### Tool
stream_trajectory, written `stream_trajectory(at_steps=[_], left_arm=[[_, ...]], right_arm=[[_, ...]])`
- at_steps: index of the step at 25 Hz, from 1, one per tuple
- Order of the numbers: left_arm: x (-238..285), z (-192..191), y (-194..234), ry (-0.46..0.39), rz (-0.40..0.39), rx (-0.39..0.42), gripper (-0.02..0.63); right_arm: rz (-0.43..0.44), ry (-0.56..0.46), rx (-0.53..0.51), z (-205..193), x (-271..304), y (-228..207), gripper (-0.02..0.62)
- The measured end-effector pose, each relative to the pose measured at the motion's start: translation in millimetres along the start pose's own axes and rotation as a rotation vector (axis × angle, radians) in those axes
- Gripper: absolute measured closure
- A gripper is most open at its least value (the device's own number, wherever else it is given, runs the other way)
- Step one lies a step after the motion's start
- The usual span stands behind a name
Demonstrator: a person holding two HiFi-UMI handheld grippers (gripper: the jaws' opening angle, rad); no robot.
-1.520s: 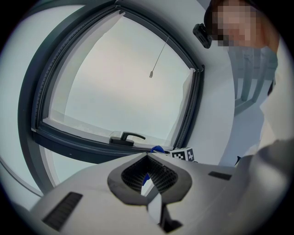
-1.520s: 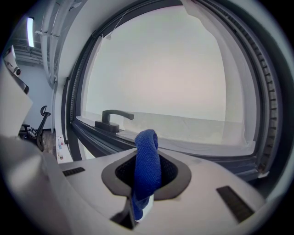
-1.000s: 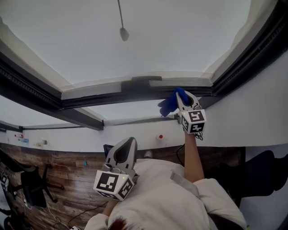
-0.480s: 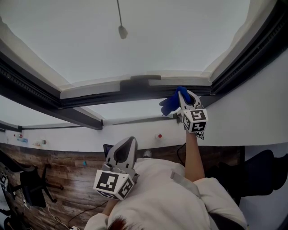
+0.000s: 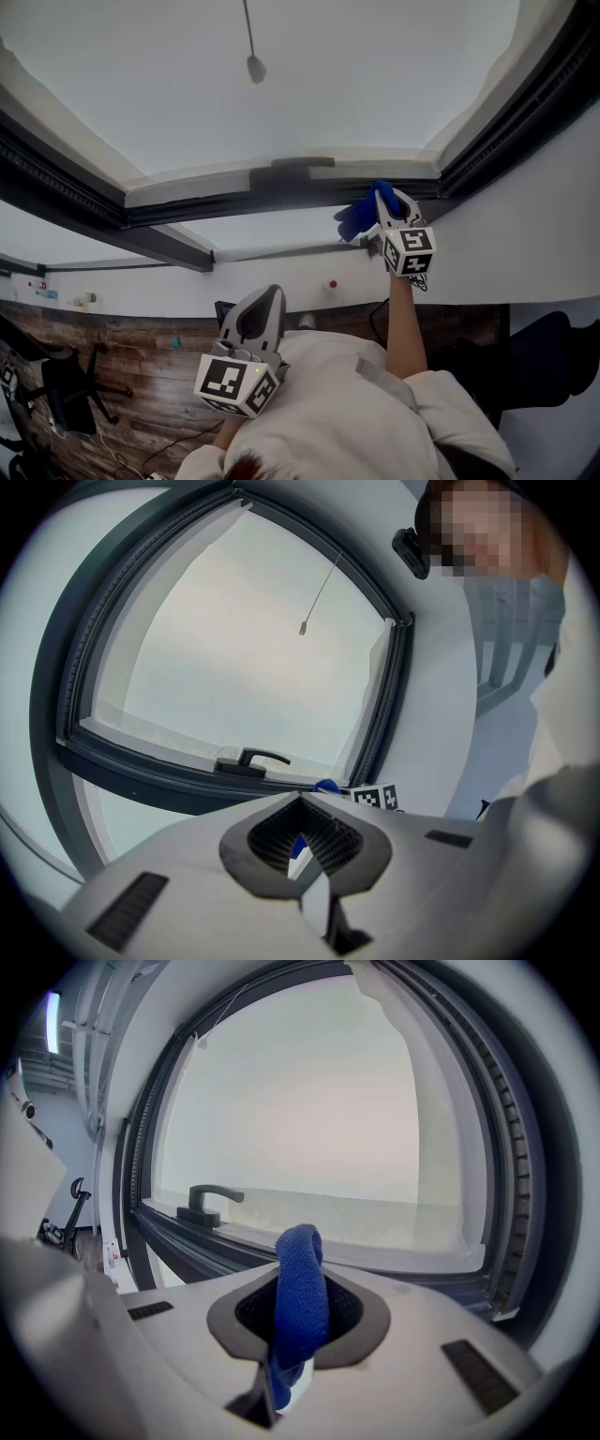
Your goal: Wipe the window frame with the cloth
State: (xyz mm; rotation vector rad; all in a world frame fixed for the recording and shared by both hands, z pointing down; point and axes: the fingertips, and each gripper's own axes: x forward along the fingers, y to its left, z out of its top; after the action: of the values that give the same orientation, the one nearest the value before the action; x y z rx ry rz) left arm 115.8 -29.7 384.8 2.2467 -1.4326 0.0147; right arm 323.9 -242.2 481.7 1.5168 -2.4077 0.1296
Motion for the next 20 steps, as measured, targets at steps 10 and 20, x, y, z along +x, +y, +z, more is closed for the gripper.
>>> stream_trajectory(at_steps=[10,20], left_arm=[[1,0,0,0.002,0.0,-0.001,0.601],[2,0,-1,0.0,0.002,-0.002,0.601]], right_arm=[[-0.015,-0.002,0.009,-2,-1,-6,0.545],[-0.044,-0.006,0.025,-4,-6,-20,0.545]])
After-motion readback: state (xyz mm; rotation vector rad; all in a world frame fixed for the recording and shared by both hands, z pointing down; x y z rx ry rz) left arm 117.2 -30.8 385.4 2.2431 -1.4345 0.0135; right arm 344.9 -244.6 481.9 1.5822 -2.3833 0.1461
